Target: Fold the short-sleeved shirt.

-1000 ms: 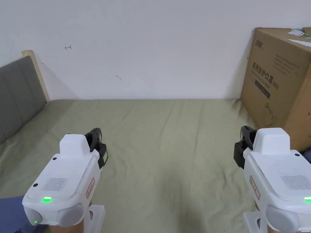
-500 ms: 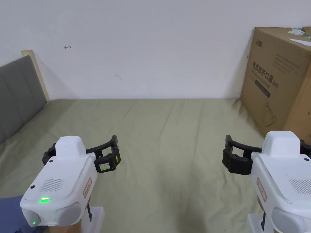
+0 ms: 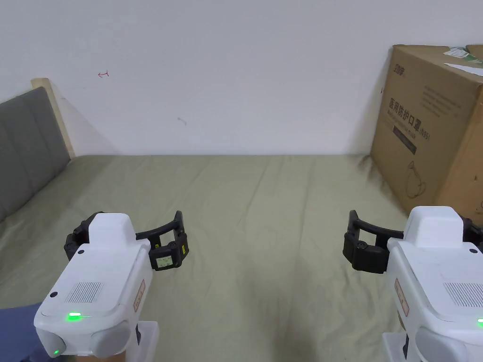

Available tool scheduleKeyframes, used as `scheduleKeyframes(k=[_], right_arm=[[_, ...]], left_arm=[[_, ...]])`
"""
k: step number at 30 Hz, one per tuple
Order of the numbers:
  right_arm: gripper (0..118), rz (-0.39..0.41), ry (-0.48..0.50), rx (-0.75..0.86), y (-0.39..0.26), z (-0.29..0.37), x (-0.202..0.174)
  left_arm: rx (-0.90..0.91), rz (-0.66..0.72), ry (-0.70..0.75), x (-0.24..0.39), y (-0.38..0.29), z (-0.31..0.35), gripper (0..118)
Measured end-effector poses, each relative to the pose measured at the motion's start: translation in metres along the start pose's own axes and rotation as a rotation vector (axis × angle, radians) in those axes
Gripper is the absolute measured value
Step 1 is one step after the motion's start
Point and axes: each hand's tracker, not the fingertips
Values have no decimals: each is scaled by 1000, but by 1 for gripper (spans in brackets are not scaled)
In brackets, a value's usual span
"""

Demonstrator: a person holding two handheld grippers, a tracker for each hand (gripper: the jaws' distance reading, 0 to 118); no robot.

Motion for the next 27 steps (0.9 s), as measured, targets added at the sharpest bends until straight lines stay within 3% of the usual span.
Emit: scheduleKeyframes(k=[27], right_arm=[[118,-3,16,6,0,-1,-2]], left_arm=[[-4,-9,-7,-4,-2,-1,118]])
